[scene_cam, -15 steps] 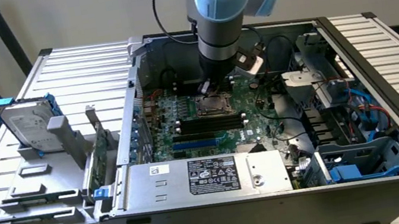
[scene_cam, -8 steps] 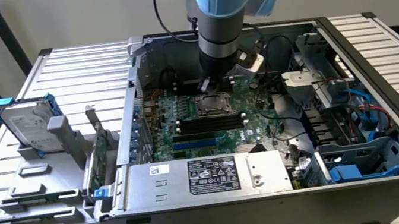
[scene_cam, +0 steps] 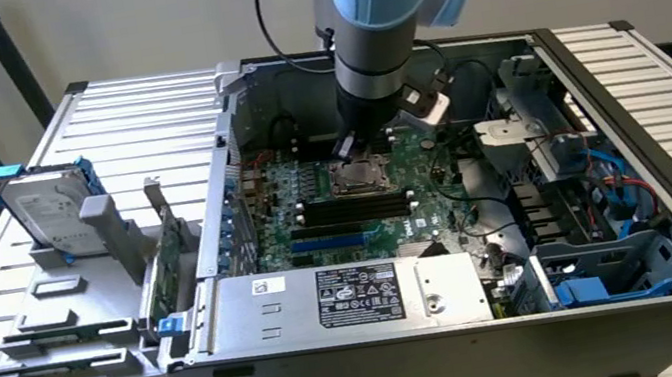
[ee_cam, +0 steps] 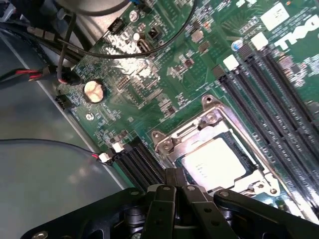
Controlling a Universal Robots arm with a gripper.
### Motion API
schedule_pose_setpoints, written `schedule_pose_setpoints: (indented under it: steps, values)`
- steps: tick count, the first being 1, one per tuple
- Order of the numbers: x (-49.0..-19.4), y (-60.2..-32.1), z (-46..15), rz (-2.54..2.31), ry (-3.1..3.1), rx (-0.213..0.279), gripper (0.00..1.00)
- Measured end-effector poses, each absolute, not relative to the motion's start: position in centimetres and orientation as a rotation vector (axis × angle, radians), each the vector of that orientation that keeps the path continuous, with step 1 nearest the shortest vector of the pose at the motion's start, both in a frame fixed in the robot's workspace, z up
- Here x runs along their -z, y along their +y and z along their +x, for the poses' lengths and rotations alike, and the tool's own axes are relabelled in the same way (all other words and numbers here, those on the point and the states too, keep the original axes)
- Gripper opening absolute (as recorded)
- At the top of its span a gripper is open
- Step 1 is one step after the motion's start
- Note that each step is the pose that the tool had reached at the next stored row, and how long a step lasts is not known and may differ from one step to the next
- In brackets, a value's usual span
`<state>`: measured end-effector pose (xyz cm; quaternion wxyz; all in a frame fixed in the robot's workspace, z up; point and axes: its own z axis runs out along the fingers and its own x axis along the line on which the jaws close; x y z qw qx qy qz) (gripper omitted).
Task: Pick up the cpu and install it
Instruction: 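Install the first cpu locking lever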
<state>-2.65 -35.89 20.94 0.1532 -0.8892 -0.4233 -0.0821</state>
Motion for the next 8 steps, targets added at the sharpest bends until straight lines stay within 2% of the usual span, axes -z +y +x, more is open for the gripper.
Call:
schedule_pose_setpoints:
  steps: [8]
  values:
    - [-21.9, -37.7, -3.1, -2.550, -1.212, 0.231, 0.11]
